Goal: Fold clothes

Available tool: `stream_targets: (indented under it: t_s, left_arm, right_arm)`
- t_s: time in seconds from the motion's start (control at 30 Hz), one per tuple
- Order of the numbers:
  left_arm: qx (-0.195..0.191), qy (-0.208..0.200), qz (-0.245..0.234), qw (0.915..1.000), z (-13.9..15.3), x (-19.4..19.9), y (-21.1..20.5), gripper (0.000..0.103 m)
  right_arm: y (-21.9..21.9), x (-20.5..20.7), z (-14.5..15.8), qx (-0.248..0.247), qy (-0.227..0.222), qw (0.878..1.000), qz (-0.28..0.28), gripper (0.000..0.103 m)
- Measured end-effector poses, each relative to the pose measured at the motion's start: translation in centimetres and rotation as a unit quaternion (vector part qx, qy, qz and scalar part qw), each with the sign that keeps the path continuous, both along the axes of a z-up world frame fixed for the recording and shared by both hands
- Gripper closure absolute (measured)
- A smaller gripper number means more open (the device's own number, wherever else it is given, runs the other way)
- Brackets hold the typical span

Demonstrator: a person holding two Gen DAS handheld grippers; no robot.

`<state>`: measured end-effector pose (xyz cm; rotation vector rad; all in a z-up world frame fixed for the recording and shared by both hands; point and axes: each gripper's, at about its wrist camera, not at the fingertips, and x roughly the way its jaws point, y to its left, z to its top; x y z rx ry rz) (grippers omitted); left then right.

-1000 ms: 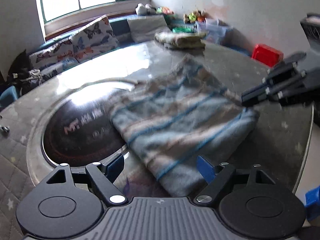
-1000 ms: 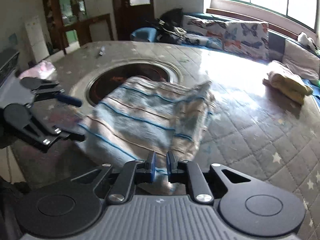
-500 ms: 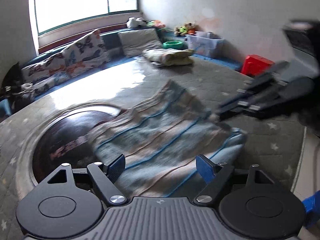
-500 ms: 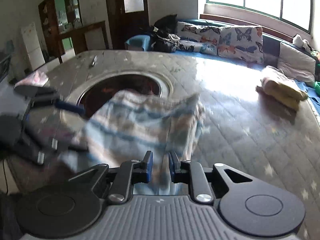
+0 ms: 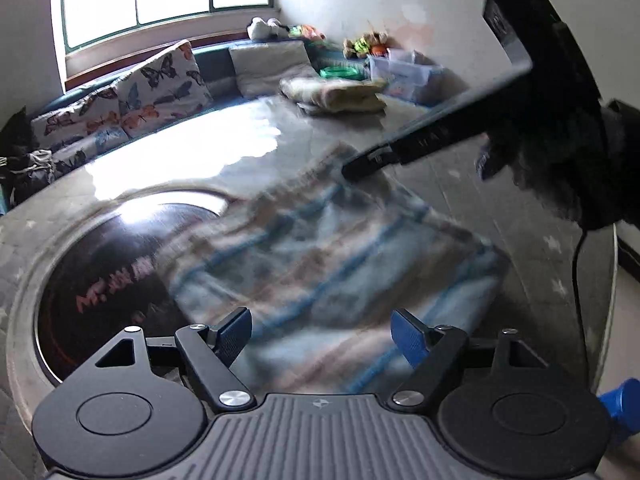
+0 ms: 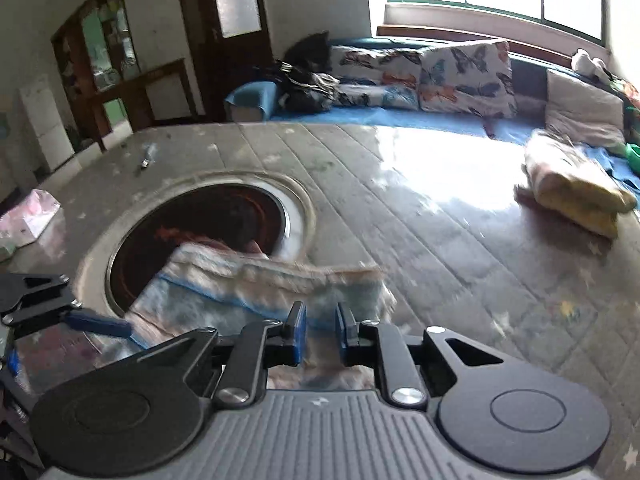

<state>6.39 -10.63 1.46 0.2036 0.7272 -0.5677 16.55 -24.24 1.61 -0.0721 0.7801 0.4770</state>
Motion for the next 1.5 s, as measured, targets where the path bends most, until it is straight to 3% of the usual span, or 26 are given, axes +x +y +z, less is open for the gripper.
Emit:
stream_targets:
  t_s: [0.13,0.33,0.53,0.73,0.87,0.97,1.17,1.27,1.5]
  left_arm:
    - [-0.013,0.004,0.028,0.9995,0.1,3.0,0.4,0.034]
    - [-0.013,0.016,0.052,0.9984,-0.8,7.5,0.8,0.049]
    - [-0.020,0.025,0.058,0.9978,-1.7,9.0,1.7,0.053]
    - [-0.036,0.005,0.034,0.9987,0.2,9.4,-0.1,0.057]
    - [-0.010,0.016,0.024,0.9995,-1.1,11.1,-2.0,0.059]
    - [-0.013,0.022,0.031,0.9992,-1.2,11.7,-1.9,0.059]
    - [-0.009,0.014,0.029,0.9995,-0.4,9.9,-1.3,0.060]
    - [-0.012,0.016,0.027,0.9994,0.0,8.1,-0.8,0.060]
    - [-0.013,0.002,-0.011,0.9999,0.5,1.0,-0.2,0.060]
  right_arm:
    - [0.4,1.8,-1.2,-0.016,0.020,1.000,-0.001,0.089]
    - [-0.9,3.5,-2.4,0.018,0.040,0.999,-0.022,0.090]
    - [-1.4,3.6,-2.6,0.032,0.041,0.999,-0.018,0.090]
    - [-1.2,3.7,-2.4,0.031,0.040,0.999,-0.016,0.090]
    - [-1.2,3.7,-2.4,0.032,0.039,0.999,-0.017,0.090]
    - [-1.0,2.9,-1.7,0.020,0.032,0.999,-0.012,0.086]
    - [0.5,-1.5,0.0,-0.004,0.014,0.999,0.032,0.085]
    - [1.4,-4.3,0.7,-0.012,0.009,0.998,0.062,0.078]
    - [3.8,-10.4,-0.9,-0.032,0.022,0.993,0.111,0.074]
